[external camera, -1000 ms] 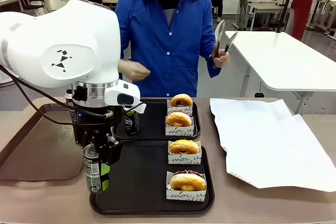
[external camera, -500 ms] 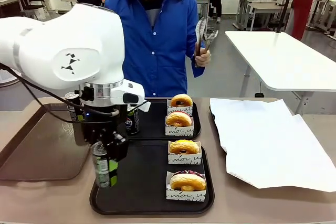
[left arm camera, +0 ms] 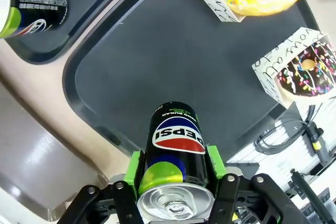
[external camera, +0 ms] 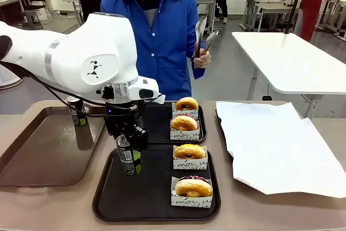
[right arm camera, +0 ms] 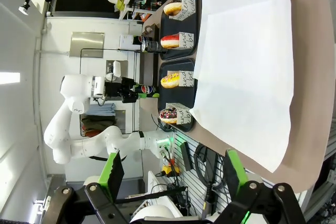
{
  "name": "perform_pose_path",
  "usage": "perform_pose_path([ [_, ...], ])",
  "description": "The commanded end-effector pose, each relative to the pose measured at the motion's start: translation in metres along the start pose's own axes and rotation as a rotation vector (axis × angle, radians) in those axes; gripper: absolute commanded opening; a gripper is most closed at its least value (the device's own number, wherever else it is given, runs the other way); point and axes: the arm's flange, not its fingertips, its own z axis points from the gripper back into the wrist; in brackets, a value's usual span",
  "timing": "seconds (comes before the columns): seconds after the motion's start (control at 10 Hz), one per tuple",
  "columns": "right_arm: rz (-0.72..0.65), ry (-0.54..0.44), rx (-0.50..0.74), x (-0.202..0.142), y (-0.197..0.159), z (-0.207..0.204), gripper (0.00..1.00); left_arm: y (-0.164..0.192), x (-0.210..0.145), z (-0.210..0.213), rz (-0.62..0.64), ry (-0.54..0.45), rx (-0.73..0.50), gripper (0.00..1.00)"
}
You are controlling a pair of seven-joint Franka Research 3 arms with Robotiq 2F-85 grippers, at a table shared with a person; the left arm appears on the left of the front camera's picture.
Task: Set up donuts and drinks on trays.
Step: Pick up one Pepsi coke from the Handle tray and place it on the Flat Tray without a Pepsi coke.
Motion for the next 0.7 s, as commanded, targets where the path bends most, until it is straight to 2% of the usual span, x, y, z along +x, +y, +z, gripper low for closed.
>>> perform_pose_path([
  [0.0,0.007,-0.006,0.004,0.0,0.0,0.0,1.0,0.01,0.012,-0.003,-0.012,-0.011,-0.014,0.59],
  [0.6,0.007,-0.006,0.004,0.0,0.0,0.0,1.0,0.017,0.024,-0.025,0.007,0.005,0.006,0.59],
])
